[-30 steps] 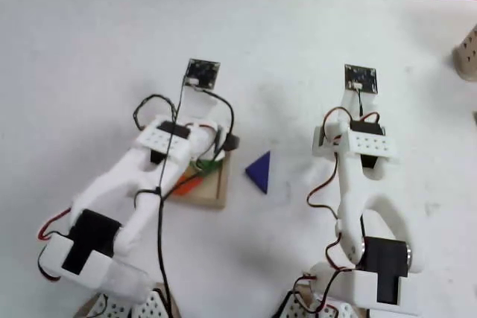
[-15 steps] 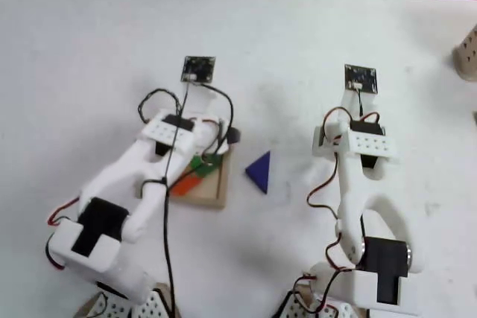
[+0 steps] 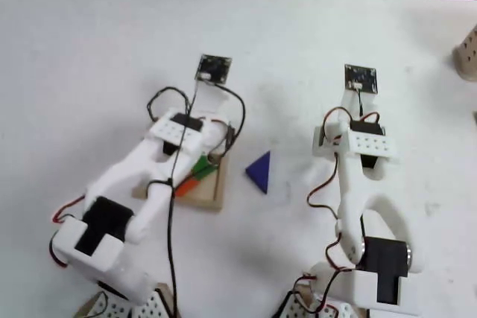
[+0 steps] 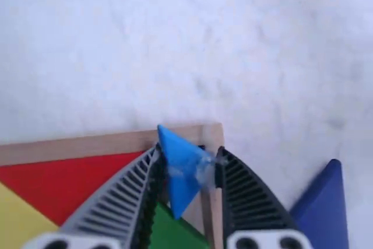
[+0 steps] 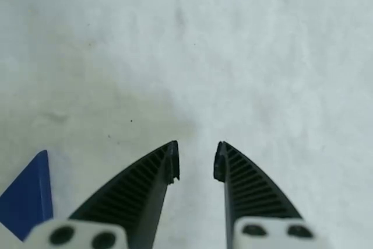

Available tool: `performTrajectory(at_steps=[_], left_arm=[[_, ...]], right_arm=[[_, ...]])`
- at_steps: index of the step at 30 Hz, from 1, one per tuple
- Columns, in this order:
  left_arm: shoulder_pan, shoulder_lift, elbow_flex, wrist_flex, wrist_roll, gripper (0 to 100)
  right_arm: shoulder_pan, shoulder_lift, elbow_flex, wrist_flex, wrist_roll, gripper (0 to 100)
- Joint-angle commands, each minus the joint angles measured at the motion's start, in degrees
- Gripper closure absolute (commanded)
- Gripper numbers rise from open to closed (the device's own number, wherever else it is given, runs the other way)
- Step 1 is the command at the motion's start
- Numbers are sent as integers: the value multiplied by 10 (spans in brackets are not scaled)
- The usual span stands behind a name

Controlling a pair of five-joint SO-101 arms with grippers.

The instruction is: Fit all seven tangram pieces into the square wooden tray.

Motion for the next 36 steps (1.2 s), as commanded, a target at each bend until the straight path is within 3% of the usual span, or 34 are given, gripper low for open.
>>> performTrajectory(at_steps=[1,8,13,18,24,33,36], left_arm=[[10,0,-16,11,-7,952],[6,-14,-15,12,-11,952],[5,-71,-14,83,-42,952],[5,-95,-14,122,-242,952],[-7,-95,-14,120,-382,948],[-7,-94,2,116,-724,947],[-1,-94,27,116,-789,946]], right_arm=[[-7,-20,-2,-8,8,892],[-7,-20,-2,-8,9,892],[-7,-20,-2,-8,9,891],[-7,-20,-2,-15,9,892],[-7,-20,-2,-15,9,892],[-7,9,-14,-15,9,892],[-4,22,-23,-13,9,892]])
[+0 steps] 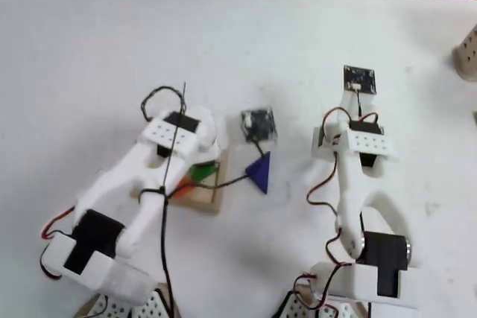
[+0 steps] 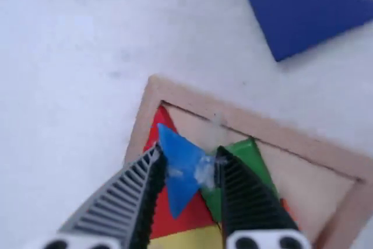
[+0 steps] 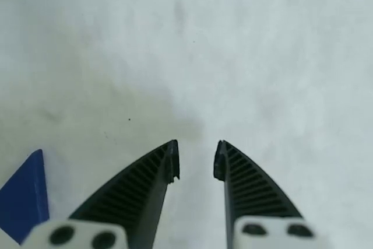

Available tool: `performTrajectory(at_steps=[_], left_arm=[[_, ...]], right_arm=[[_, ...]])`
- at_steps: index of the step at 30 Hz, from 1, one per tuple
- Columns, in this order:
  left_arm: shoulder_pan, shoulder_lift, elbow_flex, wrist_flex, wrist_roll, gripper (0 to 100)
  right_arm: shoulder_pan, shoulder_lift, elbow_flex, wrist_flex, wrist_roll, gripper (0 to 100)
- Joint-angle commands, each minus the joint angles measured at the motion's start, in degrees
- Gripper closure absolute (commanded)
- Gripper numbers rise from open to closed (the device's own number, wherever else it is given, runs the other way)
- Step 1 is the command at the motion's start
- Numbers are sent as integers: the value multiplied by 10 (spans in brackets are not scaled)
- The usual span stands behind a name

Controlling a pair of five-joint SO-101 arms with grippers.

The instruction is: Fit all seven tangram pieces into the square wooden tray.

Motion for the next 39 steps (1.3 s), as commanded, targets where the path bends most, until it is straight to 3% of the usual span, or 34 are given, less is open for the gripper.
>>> performTrajectory(at_steps=[1,7,17,21,26,32,35,39], left_arm=[[2,-29,11,0,-65,941],[-18,-32,14,-18,7,793],[-17,-44,5,-22,45,793],[-13,-98,2,15,84,794],[4,-191,11,19,257,797],[-12,-250,84,12,592,797],[-2,-249,130,-59,716,797],[24,-248,188,-210,795,797]], right_arm=[[-2,1,-23,-7,7,892],[-6,2,-23,-7,7,892],[-6,2,-23,-7,7,893],[-6,2,-23,-7,7,893],[-6,2,-23,-7,7,893],[-6,2,-23,-7,8,893],[-6,2,-23,-7,8,893],[-6,2,-23,-7,8,893]])
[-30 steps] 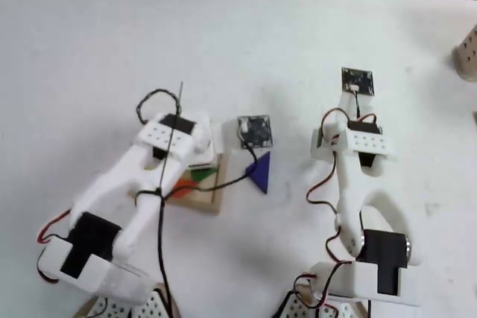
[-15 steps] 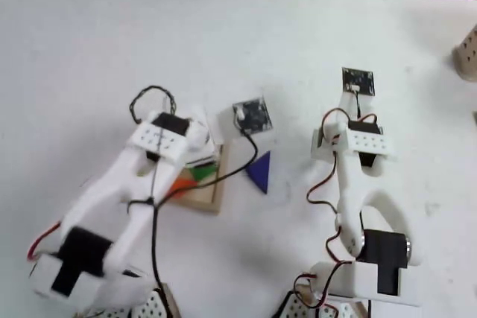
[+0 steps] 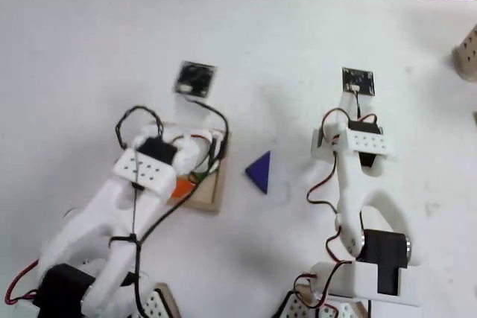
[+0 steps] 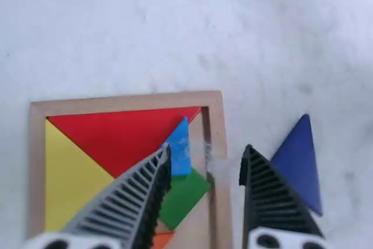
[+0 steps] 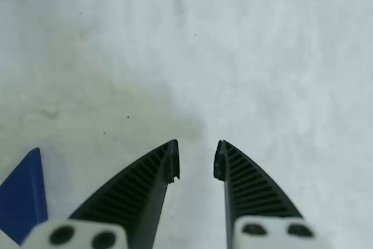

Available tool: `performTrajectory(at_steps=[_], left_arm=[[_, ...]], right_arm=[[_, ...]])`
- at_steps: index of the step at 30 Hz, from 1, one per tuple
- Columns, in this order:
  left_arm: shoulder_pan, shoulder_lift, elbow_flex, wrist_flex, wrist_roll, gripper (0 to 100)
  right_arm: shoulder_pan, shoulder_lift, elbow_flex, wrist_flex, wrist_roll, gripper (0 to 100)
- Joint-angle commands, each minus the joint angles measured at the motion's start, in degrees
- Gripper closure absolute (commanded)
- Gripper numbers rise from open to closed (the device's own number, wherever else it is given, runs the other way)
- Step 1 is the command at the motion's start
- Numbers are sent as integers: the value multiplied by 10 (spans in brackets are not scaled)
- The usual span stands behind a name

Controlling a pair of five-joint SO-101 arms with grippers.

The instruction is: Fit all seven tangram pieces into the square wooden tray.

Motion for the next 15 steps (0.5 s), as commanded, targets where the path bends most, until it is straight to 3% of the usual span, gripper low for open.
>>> performTrajectory(at_steps=[1,7,10,15], left_arm=[[28,-22,30,-144,85,797],[4,41,87,-365,221,836],[-25,95,62,-381,226,975],[-60,127,33,-344,246,978]], right_arm=[[-6,-2,-23,-7,8,893],[-7,-1,-21,-8,8,893],[-12,-1,-21,-8,8,893],[-13,-1,-20,-9,28,893]])
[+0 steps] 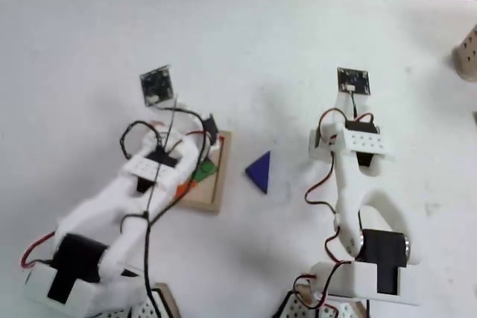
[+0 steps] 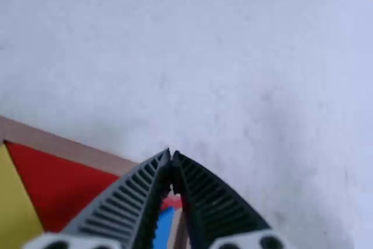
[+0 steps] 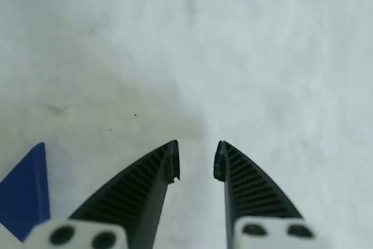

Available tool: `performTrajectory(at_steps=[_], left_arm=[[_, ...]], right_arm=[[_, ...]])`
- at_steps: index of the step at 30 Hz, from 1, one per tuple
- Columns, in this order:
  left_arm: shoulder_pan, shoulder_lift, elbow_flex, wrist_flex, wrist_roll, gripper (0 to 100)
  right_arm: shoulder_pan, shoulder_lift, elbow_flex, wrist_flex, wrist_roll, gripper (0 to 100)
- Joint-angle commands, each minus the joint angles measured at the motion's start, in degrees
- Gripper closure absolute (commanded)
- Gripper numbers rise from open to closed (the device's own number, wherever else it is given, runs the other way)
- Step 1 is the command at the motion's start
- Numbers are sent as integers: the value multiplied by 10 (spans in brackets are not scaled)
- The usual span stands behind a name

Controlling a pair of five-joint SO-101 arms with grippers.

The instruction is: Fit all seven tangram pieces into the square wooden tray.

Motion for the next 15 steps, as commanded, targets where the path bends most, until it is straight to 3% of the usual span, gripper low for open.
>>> performTrajectory(at_steps=[1,6,15], left_arm=[[-22,1,-39,11,16,980],[-20,2,-39,11,14,980],[-14,2,-31,87,11,980]], right_arm=[[-4,-3,-20,-9,14,893],[-4,-3,-20,-9,15,893],[-4,-3,-19,-9,16,893]])
